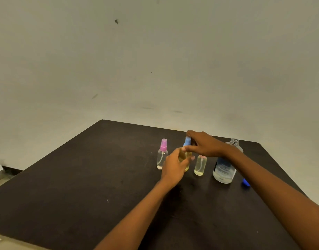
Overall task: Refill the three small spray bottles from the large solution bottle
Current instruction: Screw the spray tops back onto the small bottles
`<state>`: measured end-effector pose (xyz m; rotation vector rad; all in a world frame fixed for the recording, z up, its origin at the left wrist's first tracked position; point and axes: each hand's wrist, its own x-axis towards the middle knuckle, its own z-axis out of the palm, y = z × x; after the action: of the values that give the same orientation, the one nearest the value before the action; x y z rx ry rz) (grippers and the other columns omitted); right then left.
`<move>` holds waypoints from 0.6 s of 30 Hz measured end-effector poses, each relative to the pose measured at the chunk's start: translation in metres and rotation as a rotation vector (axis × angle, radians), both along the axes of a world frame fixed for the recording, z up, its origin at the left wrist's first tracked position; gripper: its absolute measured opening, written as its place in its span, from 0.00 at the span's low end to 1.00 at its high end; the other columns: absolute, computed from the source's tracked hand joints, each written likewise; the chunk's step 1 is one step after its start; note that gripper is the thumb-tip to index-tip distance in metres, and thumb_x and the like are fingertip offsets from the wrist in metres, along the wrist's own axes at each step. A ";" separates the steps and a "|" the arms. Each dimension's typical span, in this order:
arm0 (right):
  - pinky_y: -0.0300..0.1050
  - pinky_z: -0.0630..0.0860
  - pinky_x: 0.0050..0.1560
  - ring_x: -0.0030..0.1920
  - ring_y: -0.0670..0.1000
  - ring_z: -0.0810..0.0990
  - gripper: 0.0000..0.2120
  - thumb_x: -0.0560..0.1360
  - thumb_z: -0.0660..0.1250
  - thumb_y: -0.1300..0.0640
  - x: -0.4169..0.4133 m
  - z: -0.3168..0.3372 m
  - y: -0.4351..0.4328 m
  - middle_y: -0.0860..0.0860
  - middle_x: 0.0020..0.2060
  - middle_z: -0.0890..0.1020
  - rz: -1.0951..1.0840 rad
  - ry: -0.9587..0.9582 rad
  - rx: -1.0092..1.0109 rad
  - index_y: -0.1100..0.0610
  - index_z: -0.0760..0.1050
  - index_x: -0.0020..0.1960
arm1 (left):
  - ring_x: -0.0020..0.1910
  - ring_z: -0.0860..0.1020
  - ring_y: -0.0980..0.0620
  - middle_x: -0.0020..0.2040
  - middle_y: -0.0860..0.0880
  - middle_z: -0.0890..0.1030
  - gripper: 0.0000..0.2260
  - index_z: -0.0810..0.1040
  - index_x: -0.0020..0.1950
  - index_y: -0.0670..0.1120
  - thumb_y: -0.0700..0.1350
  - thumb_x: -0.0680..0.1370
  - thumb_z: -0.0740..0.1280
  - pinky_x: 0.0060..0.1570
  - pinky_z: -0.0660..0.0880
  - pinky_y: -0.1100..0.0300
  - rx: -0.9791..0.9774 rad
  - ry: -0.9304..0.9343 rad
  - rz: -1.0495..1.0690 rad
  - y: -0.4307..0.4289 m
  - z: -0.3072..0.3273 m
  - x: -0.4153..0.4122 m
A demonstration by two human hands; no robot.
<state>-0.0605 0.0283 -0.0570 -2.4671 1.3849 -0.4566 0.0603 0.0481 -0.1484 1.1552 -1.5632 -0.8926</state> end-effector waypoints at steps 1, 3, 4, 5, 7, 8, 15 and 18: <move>0.29 0.68 0.35 0.35 0.43 0.71 0.08 0.75 0.66 0.54 0.001 -0.004 0.001 0.43 0.37 0.74 -0.019 -0.020 -0.015 0.55 0.68 0.44 | 0.51 0.77 0.54 0.50 0.52 0.78 0.13 0.74 0.59 0.48 0.50 0.76 0.67 0.54 0.76 0.58 -0.012 0.000 0.010 0.001 0.000 0.001; 0.31 0.67 0.35 0.35 0.44 0.70 0.09 0.76 0.64 0.53 0.004 -0.012 0.003 0.45 0.37 0.72 -0.066 -0.051 -0.049 0.57 0.67 0.48 | 0.48 0.77 0.54 0.48 0.53 0.78 0.13 0.74 0.58 0.47 0.50 0.76 0.67 0.52 0.77 0.58 -0.041 -0.002 0.031 0.002 0.000 0.002; 0.31 0.66 0.35 0.35 0.44 0.69 0.09 0.76 0.63 0.53 0.005 -0.016 0.005 0.45 0.36 0.72 -0.086 -0.067 -0.065 0.57 0.66 0.49 | 0.46 0.77 0.55 0.47 0.52 0.78 0.13 0.74 0.58 0.46 0.49 0.76 0.67 0.50 0.77 0.58 -0.049 -0.005 0.041 0.003 0.001 0.003; 0.31 0.66 0.34 0.34 0.43 0.69 0.09 0.76 0.62 0.53 0.006 -0.019 0.006 0.45 0.36 0.71 -0.098 -0.079 -0.076 0.57 0.65 0.49 | 0.44 0.77 0.56 0.46 0.52 0.78 0.12 0.74 0.58 0.45 0.48 0.77 0.67 0.48 0.77 0.60 -0.054 -0.010 0.050 0.003 0.001 0.002; 0.30 0.66 0.34 0.34 0.43 0.69 0.09 0.77 0.62 0.53 0.008 -0.023 0.006 0.45 0.36 0.71 -0.118 -0.076 -0.076 0.57 0.64 0.49 | 0.39 0.75 0.59 0.44 0.52 0.78 0.12 0.75 0.58 0.45 0.48 0.77 0.67 0.41 0.74 0.66 -0.053 -0.012 0.052 0.004 -0.001 0.001; 0.30 0.65 0.34 0.34 0.43 0.69 0.09 0.77 0.62 0.53 0.009 -0.023 0.005 0.46 0.37 0.71 -0.127 -0.065 -0.068 0.57 0.64 0.50 | 0.38 0.74 0.59 0.42 0.52 0.77 0.12 0.75 0.57 0.44 0.49 0.76 0.67 0.39 0.72 0.68 -0.040 -0.005 0.049 0.005 -0.002 0.002; 0.38 0.68 0.37 0.38 0.49 0.71 0.08 0.76 0.63 0.54 0.014 -0.018 -0.014 0.52 0.40 0.74 -0.190 -0.058 -0.008 0.57 0.66 0.48 | 0.66 0.72 0.51 0.65 0.47 0.74 0.31 0.60 0.74 0.44 0.42 0.74 0.70 0.64 0.70 0.57 0.126 0.058 -0.041 0.001 0.014 0.024; 0.47 0.71 0.42 0.40 0.52 0.73 0.11 0.76 0.63 0.52 0.019 -0.027 -0.020 0.55 0.45 0.75 -0.276 0.008 -0.002 0.60 0.67 0.52 | 0.61 0.76 0.52 0.63 0.45 0.78 0.22 0.68 0.70 0.42 0.41 0.77 0.66 0.57 0.71 0.64 0.113 0.106 0.049 0.000 0.012 0.037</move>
<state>-0.0417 0.0080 -0.0839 -2.2884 1.7379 -0.5060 0.0969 0.0484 -0.1361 1.2010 -1.4076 -1.0039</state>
